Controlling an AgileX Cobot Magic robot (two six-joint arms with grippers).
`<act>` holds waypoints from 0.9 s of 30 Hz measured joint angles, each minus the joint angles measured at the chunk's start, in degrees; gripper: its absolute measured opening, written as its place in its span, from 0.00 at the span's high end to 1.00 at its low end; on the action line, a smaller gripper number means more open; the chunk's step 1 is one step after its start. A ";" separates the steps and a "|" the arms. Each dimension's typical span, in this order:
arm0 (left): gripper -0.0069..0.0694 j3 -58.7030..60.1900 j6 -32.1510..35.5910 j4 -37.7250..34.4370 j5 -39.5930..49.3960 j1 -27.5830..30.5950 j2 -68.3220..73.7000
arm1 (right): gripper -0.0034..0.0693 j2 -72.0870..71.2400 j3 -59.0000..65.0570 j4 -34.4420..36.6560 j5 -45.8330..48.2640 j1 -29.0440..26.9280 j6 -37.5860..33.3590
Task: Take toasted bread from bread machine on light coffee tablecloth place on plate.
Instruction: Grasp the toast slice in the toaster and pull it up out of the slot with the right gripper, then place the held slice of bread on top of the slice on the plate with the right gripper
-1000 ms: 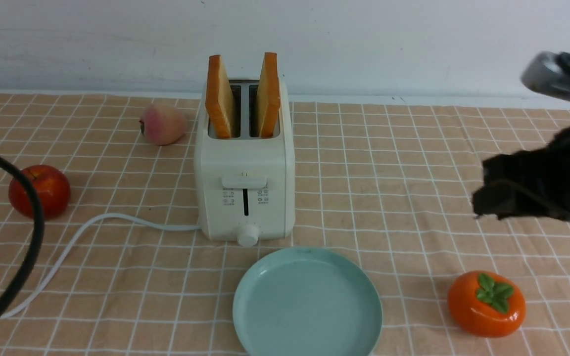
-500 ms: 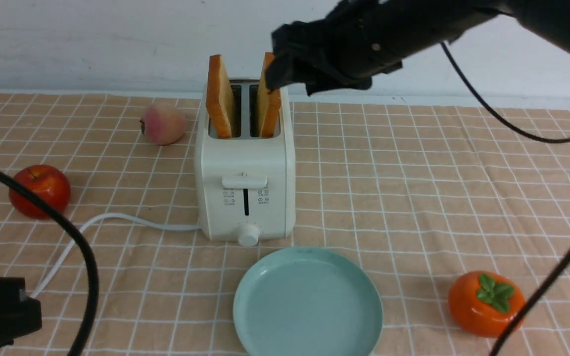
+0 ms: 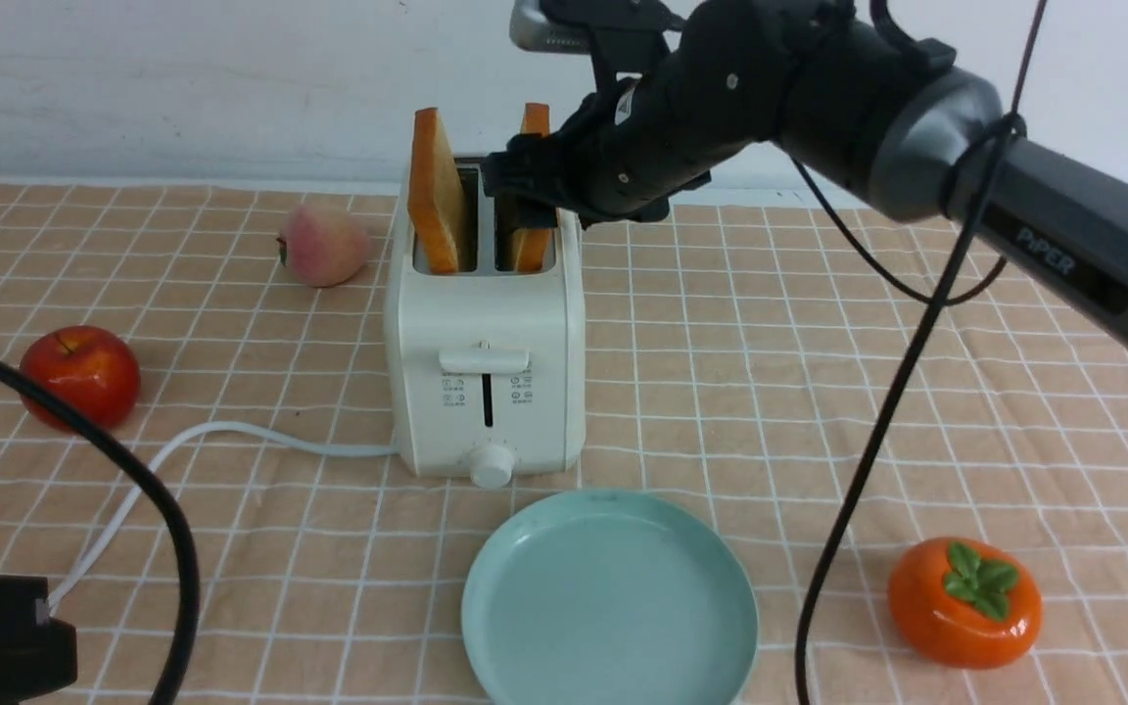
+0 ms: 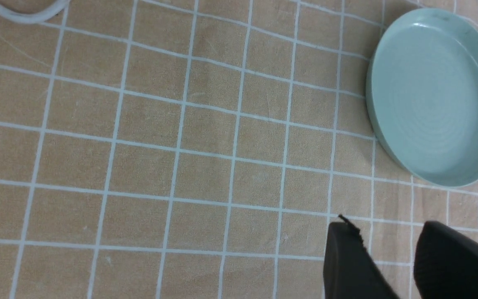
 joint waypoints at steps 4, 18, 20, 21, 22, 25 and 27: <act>0.60 0.00 0.02 -0.01 0.00 0.00 0.00 | 0.63 -0.06 -0.15 0.13 -0.46 0.00 0.86; 0.60 0.00 0.02 -0.06 -0.06 0.00 0.00 | 0.82 -8.30 -0.15 -0.91 0.11 -0.29 1.14; 0.60 0.00 0.02 -0.07 -0.11 0.00 0.00 | 0.82 -11.07 -0.15 -1.98 1.48 -0.29 1.14; 0.60 0.00 0.02 -0.18 -0.29 0.00 0.00 | 0.82 -13.29 -0.20 -2.88 3.05 -0.35 1.14; 0.60 0.00 0.02 -0.24 -0.49 0.00 0.00 | 0.82 -15.16 -0.26 -3.49 4.57 -0.35 1.14; 0.60 0.00 0.02 -0.34 -1.13 0.00 0.00 | 0.82 -18.81 -0.37 -6.69 7.94 -0.35 1.14; 0.60 0.00 0.02 -0.41 -2.59 0.00 0.00 | 0.82 -22.34 -0.37 -10.17 11.05 -0.45 1.14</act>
